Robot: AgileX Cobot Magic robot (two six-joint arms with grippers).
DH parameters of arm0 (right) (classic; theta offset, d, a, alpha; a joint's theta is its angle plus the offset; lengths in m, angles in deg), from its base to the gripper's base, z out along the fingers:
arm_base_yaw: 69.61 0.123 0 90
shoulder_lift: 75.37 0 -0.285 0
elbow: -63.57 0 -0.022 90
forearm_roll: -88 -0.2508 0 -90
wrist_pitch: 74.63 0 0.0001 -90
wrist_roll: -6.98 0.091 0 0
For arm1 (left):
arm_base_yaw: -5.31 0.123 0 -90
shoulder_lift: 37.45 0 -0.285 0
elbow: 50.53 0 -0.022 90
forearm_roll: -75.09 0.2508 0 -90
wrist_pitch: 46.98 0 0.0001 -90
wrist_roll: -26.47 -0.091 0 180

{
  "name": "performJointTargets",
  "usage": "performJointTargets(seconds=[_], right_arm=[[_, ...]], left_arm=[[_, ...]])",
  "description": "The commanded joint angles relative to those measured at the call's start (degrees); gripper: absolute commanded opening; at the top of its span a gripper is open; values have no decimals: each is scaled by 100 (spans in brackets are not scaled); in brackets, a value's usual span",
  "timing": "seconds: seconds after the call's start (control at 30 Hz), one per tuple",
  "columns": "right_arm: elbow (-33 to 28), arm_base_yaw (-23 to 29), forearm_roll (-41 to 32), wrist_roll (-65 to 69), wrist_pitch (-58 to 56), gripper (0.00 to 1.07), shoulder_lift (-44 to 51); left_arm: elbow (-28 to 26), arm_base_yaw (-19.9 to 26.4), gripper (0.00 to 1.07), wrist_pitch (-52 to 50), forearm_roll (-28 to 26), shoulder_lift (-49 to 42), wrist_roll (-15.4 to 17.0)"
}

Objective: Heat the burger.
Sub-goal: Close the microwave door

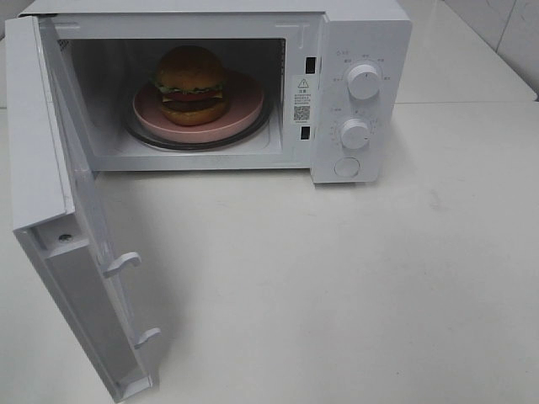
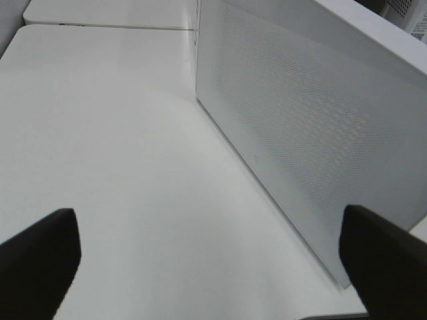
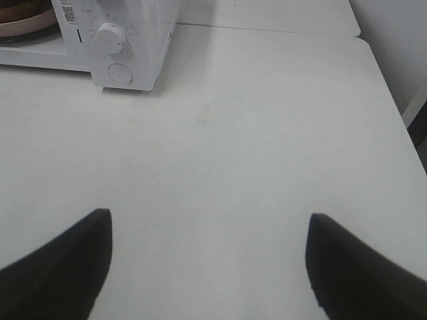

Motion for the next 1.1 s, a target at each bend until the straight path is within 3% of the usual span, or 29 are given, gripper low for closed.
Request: performJointTargets(seconds=[0.03, 0.93, 1.1], right_arm=[[-17, -29, -6, -74, 86, 76, 149], [-17, -29, -6, -74, 86, 76, 149], [-17, -29, -6, -74, 86, 76, 149]], left_arm=[[17, -29, 98, -74, 6, -92, 0], [17, -29, 98, -74, 11, -92, 11], [-40, -29, 98, -172, -6, -86, 206]])
